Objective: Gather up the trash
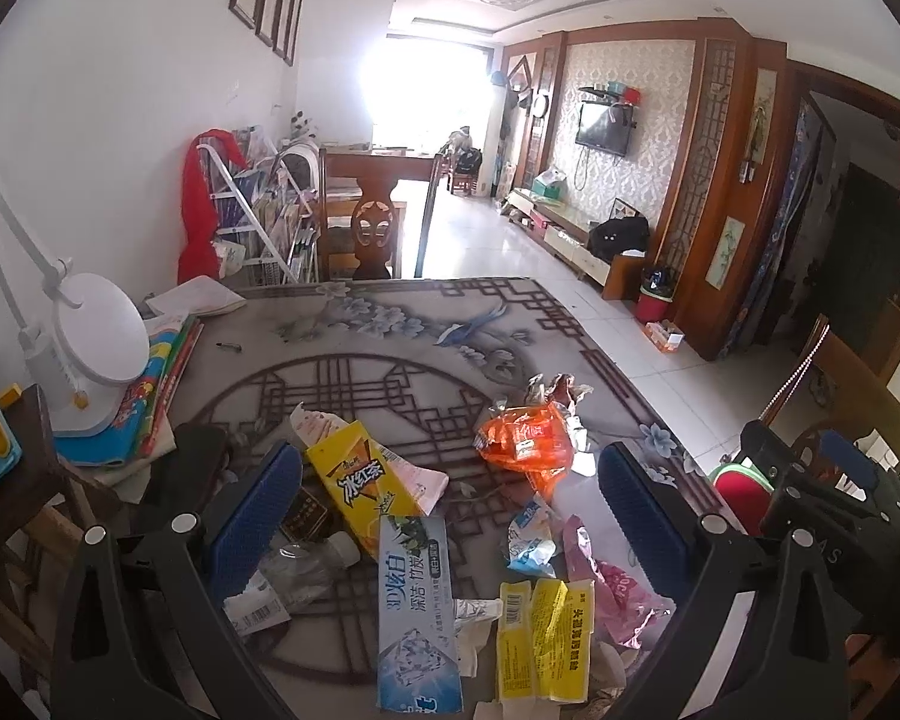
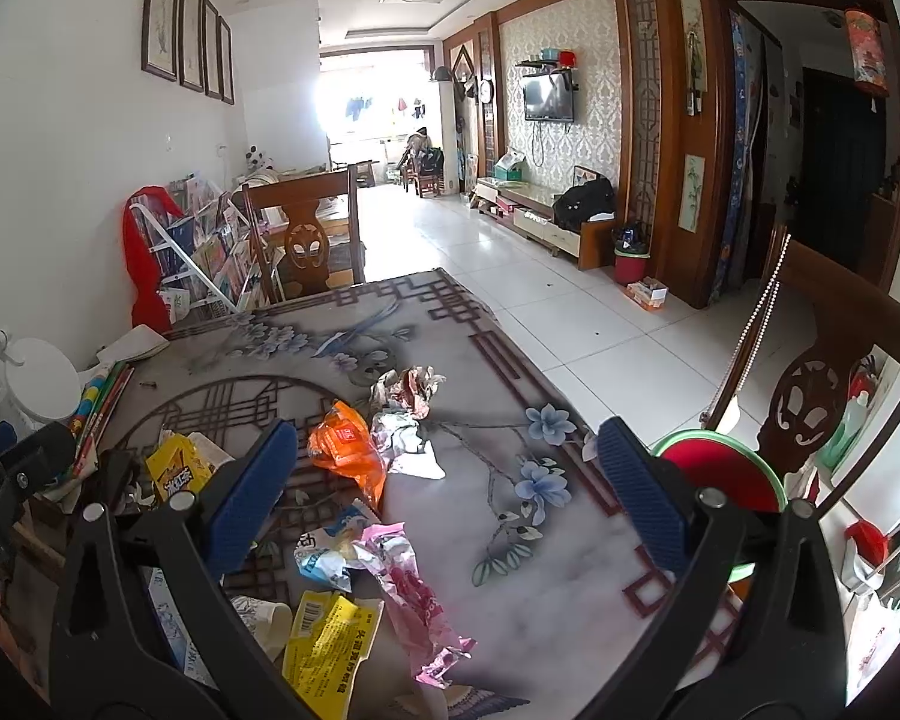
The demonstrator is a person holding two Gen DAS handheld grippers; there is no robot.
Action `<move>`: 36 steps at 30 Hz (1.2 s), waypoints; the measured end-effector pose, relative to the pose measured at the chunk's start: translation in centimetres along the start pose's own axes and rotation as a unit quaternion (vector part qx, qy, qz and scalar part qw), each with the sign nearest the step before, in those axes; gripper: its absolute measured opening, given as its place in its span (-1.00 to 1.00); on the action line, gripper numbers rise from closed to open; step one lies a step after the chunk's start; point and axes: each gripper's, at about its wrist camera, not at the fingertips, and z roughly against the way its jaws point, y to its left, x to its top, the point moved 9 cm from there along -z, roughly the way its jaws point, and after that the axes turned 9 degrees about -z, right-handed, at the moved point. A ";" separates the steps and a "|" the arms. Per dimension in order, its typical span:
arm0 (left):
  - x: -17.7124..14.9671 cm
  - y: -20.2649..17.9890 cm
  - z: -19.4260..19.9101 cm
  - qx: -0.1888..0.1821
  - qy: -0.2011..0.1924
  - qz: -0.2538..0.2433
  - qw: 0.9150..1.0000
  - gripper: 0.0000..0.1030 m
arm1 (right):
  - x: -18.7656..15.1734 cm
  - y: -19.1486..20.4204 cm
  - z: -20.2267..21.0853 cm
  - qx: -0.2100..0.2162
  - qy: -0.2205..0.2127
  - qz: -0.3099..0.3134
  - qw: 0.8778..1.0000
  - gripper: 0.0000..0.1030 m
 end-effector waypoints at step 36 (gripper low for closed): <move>0.1 1.8 -0.7 0.014 0.015 0.009 1.000 0.84 | -0.4 1.9 -1.7 0.011 0.018 0.011 1.000 0.91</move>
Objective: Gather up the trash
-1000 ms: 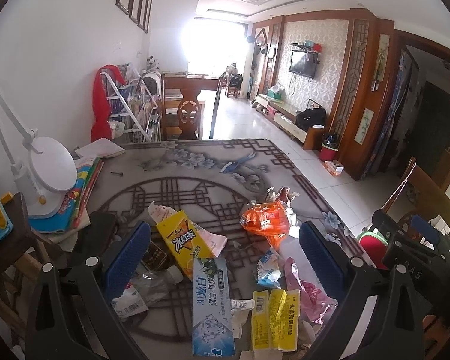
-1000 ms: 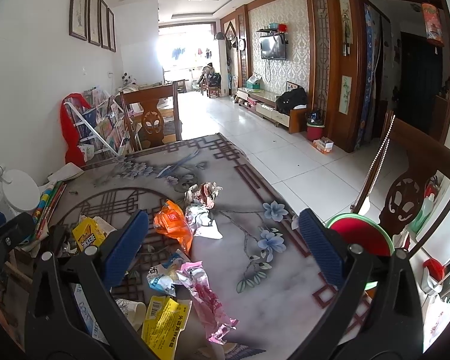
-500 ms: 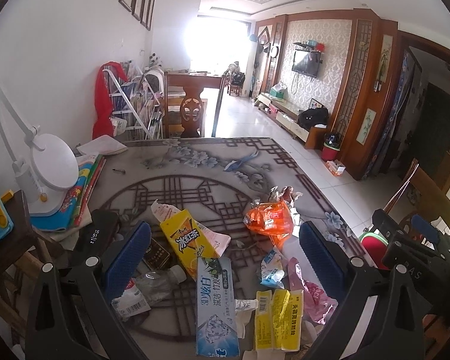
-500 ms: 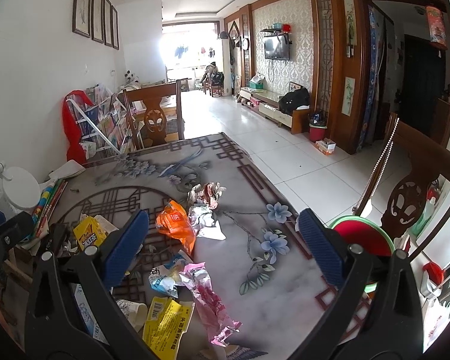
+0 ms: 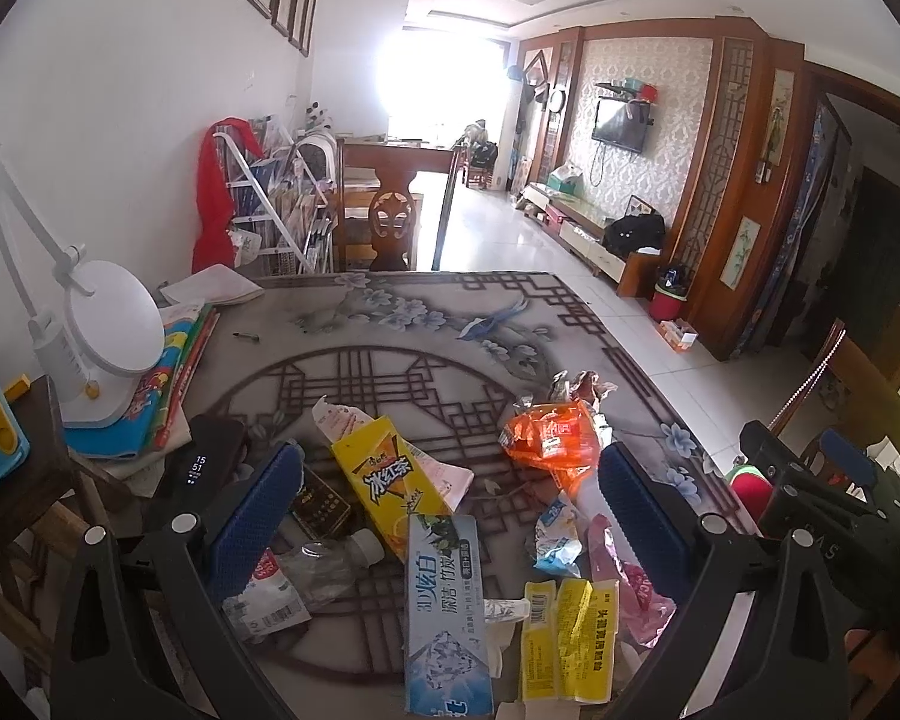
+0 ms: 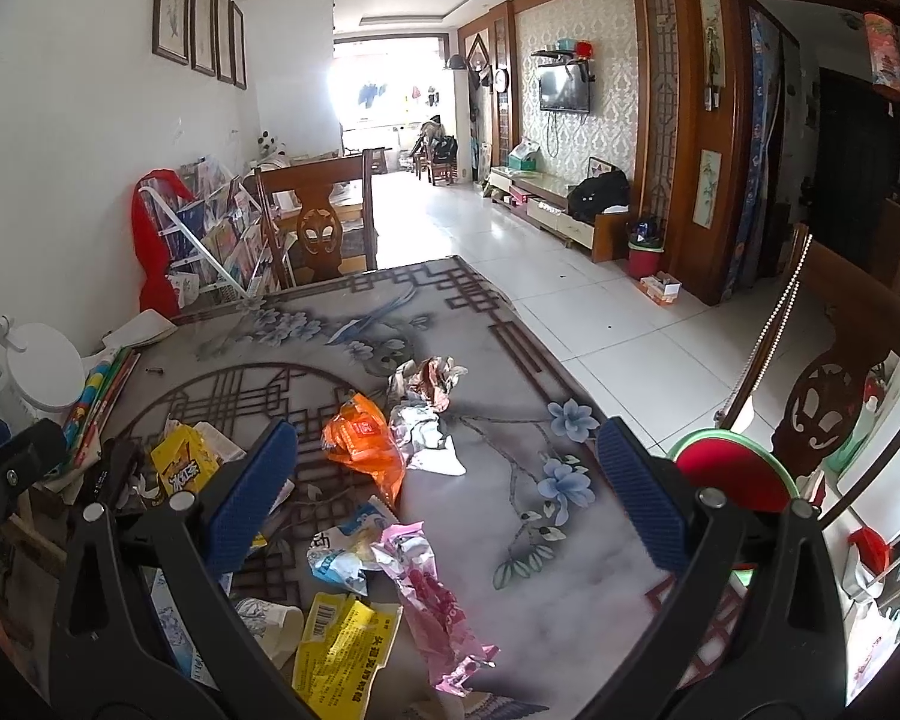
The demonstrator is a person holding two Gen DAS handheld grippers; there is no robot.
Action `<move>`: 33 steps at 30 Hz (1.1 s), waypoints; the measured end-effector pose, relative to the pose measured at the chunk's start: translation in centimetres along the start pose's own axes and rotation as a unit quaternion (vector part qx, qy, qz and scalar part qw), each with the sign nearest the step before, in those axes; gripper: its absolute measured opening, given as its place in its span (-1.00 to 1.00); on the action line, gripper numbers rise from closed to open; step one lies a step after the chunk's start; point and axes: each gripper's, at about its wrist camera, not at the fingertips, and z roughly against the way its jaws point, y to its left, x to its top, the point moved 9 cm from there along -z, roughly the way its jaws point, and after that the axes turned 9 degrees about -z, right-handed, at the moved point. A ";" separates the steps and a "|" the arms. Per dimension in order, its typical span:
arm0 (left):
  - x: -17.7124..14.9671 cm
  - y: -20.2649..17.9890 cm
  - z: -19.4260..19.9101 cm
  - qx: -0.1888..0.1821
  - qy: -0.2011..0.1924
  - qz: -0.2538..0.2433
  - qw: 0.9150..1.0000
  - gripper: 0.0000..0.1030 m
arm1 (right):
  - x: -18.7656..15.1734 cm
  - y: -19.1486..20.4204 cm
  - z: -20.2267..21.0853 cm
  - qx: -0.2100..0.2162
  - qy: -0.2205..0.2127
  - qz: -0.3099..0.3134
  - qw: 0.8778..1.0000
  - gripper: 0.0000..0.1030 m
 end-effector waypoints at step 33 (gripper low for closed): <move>-1.5 -1.3 -0.5 -0.026 0.001 -0.066 0.997 0.84 | -0.9 -1.7 -0.4 -0.020 0.018 -0.001 1.000 0.91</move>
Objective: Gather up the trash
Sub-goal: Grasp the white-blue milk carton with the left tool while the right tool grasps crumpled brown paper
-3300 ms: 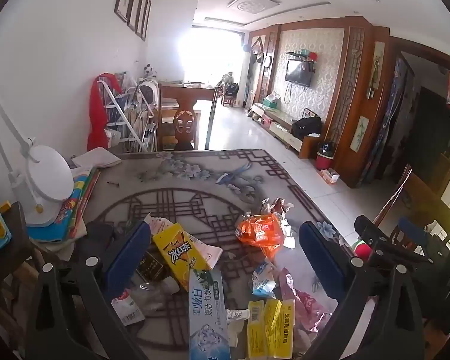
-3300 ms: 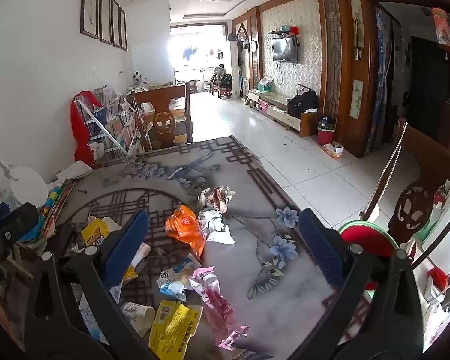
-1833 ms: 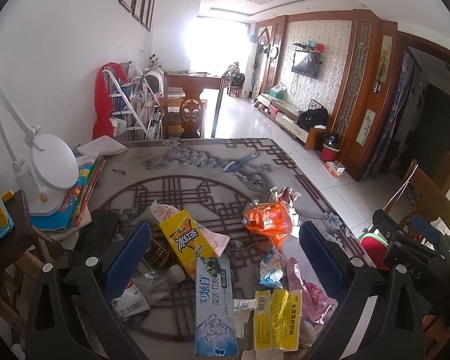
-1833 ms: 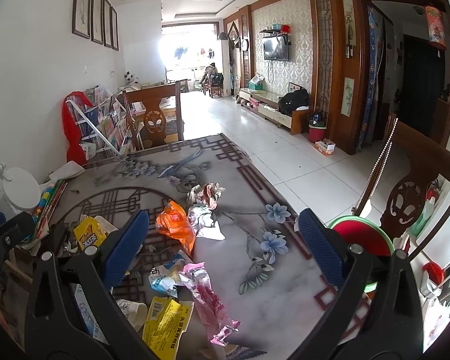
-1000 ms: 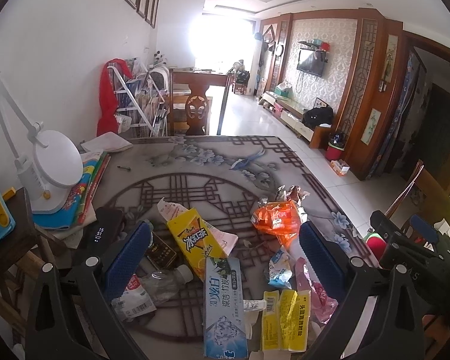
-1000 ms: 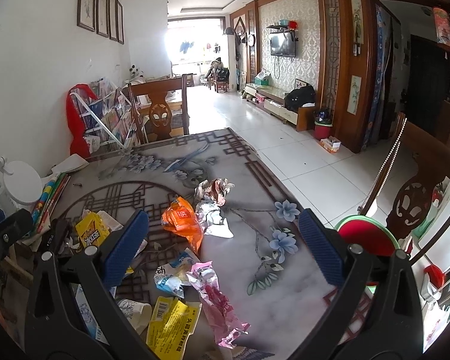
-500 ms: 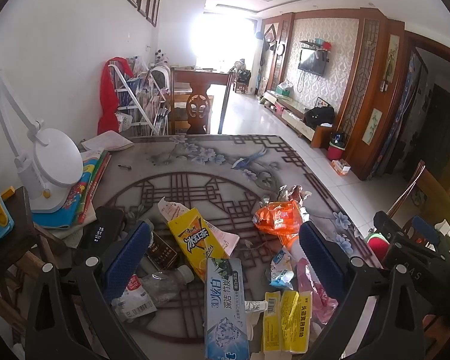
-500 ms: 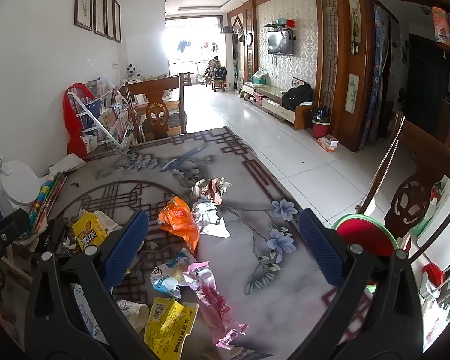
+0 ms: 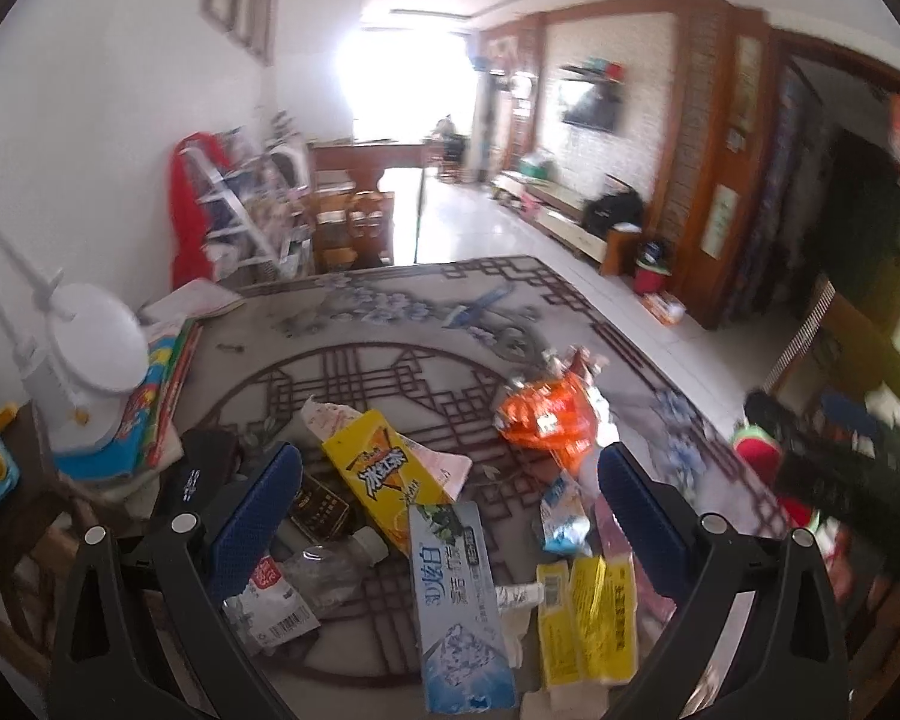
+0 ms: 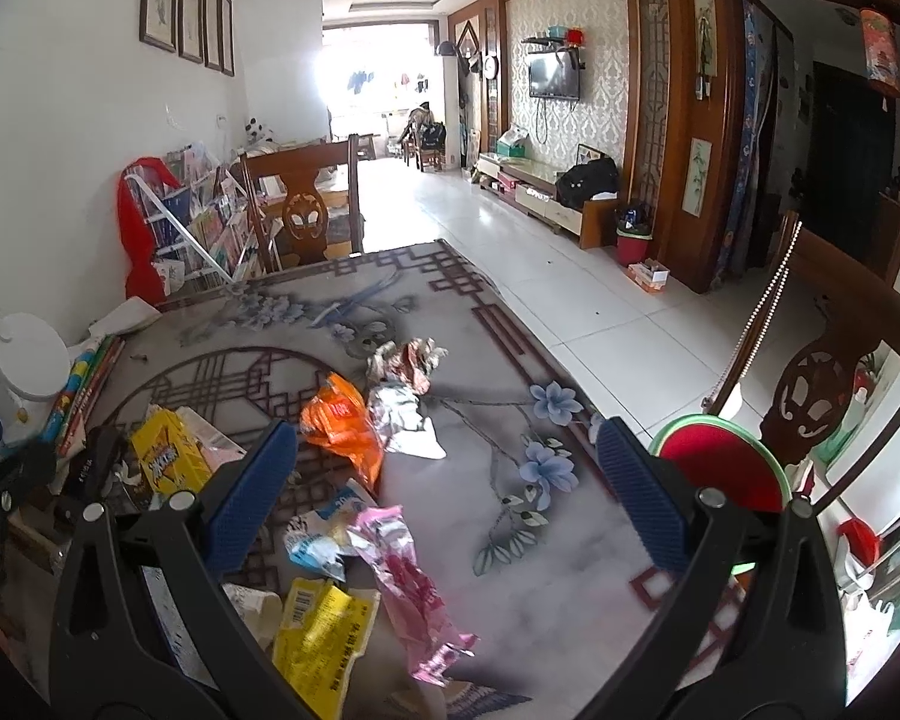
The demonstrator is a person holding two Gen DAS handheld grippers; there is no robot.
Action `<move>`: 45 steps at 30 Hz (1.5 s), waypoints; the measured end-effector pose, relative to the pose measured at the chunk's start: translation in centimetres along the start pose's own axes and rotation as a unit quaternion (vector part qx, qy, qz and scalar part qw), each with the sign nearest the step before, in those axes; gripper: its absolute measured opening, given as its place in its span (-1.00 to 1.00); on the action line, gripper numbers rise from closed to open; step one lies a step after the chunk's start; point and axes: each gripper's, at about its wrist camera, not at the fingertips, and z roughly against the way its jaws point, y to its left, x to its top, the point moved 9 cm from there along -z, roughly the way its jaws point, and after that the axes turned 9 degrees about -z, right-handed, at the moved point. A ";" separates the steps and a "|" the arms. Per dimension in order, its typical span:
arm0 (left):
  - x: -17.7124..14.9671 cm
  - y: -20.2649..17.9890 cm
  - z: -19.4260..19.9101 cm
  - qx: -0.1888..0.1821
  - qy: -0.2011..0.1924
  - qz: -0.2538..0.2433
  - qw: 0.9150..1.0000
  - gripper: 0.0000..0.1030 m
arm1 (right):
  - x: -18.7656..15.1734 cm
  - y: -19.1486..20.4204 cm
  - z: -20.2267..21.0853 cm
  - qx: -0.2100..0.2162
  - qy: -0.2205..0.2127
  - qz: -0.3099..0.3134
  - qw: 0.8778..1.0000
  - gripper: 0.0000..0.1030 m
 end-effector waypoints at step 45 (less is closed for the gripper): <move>-5.6 -7.9 0.2 -0.274 0.077 -0.039 0.958 0.05 | -22.3 0.3 0.2 0.142 0.371 0.142 0.907 -0.26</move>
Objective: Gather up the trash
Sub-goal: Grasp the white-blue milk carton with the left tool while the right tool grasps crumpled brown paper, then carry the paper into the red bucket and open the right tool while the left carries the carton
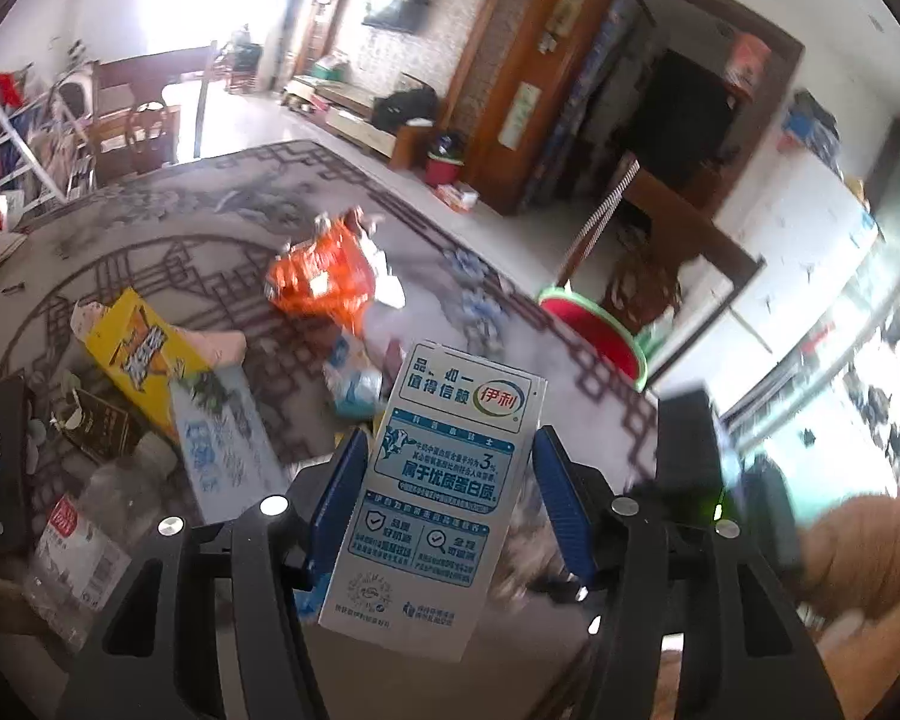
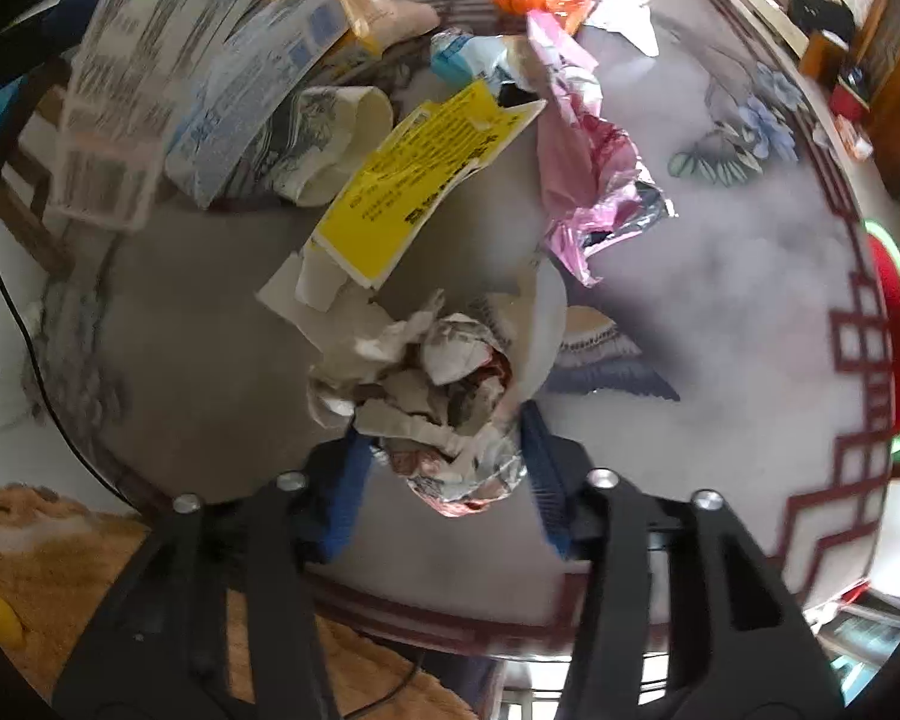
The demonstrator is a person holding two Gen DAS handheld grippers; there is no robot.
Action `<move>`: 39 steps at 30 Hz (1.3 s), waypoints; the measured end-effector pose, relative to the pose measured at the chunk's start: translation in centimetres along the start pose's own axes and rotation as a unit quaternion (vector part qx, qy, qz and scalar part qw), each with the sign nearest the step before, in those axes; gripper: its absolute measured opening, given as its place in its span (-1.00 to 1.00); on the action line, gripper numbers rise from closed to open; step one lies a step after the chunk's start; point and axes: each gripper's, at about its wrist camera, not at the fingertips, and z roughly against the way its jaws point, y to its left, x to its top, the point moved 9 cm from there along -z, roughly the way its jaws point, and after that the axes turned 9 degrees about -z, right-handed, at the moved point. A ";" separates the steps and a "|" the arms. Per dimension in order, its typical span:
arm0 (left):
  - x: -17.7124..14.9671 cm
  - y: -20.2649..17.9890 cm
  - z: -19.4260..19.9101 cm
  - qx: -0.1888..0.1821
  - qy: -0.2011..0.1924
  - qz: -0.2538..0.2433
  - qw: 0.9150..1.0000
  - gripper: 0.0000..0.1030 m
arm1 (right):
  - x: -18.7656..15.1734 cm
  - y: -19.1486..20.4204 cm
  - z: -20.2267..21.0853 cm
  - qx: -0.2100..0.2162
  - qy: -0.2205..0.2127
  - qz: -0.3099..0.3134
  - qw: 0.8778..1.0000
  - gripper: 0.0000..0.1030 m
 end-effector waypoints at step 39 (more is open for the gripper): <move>17.6 -20.2 -29.2 -0.059 0.051 -0.056 0.995 0.05 | 6.5 -42.3 16.3 -0.120 -0.261 -0.393 0.874 0.67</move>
